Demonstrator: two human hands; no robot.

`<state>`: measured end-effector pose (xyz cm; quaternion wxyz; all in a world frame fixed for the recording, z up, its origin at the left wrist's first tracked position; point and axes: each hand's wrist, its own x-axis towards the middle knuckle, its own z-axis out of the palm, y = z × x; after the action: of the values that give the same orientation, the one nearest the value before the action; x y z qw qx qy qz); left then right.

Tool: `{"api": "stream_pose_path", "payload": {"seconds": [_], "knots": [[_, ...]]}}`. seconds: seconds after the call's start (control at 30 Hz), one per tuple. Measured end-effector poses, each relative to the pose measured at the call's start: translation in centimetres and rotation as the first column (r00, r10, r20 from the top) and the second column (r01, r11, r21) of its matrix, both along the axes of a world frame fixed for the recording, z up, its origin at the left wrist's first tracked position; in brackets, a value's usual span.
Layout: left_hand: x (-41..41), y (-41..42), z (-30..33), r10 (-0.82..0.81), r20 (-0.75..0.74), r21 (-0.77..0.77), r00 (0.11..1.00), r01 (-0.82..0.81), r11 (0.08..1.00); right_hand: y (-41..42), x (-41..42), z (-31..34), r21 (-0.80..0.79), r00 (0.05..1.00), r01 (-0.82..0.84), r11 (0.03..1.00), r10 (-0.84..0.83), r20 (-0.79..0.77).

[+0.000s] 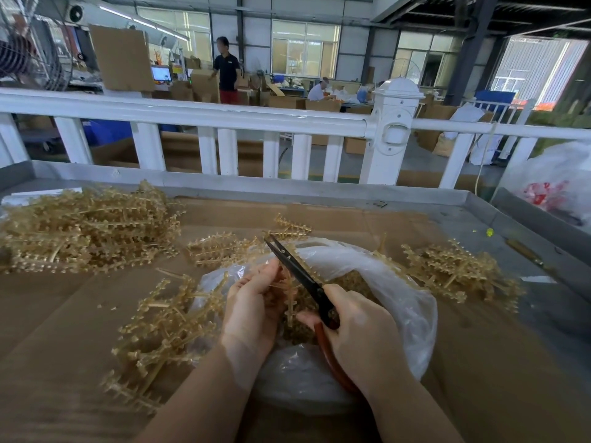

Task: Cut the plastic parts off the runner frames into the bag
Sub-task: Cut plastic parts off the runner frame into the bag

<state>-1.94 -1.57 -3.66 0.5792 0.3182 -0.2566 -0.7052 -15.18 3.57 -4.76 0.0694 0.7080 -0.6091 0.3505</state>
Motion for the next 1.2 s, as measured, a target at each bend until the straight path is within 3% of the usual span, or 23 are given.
{"api": "stream_pose_path", "payload": {"seconds": [0.33,1.2], "knots": [[0.00,-0.35,-0.24,-0.009,-0.056,-0.064,0.998,0.006,0.998,0.10,-0.01,0.04,-0.008,1.000,0.015,1.000,-0.015,0.008],[-0.44,-0.19,-0.54,0.003,0.010,-0.120,1.000,-0.001,0.993,-0.02,0.22,0.16,0.031,1.000,0.008,0.999,-0.009,0.015]]}}
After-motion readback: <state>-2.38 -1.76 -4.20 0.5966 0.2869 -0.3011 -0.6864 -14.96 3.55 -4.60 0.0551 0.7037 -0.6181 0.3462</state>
